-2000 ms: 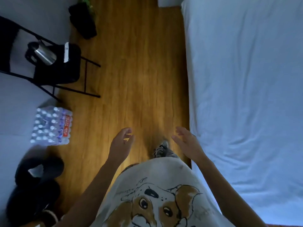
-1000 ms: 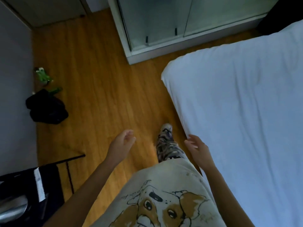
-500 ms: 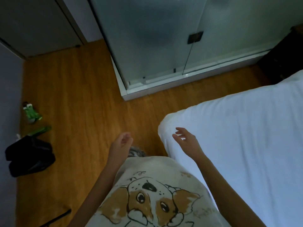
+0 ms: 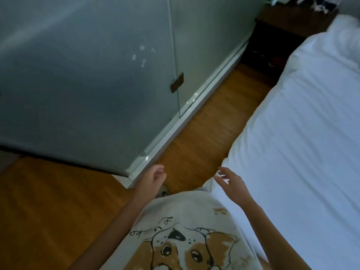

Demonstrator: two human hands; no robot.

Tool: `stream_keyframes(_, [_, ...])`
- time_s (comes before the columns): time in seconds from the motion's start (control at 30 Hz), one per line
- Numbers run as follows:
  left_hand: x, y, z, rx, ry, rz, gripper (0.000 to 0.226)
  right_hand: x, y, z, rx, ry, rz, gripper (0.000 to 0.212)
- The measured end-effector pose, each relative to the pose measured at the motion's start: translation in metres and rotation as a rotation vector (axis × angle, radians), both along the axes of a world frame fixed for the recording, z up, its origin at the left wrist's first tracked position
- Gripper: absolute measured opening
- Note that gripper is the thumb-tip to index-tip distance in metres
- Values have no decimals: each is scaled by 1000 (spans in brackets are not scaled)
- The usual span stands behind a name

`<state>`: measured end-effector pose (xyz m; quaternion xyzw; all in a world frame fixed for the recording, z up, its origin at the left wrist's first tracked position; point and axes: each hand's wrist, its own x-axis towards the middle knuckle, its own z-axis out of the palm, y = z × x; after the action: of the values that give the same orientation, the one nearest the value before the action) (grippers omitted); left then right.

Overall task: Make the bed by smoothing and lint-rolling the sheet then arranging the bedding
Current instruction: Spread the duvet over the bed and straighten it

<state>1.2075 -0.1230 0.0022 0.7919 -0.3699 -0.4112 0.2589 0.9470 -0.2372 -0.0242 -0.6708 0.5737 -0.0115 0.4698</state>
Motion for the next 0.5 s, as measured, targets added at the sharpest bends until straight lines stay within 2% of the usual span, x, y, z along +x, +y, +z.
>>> stream_keyframes(0.2, [36, -154, 3, -28, -12, -305, 26, 28, -53, 6, -18, 22, -226, 48])
stream_keyframes(0.33, [18, -246, -6, -35, 1, -454, 30, 23, -108, -1, -38, 27, -360, 49])
stream_keyframes(0.5, [-14, -372, -23, -11, -29, -566, 31, -12, -216, -13, -51, 32, -505, 47])
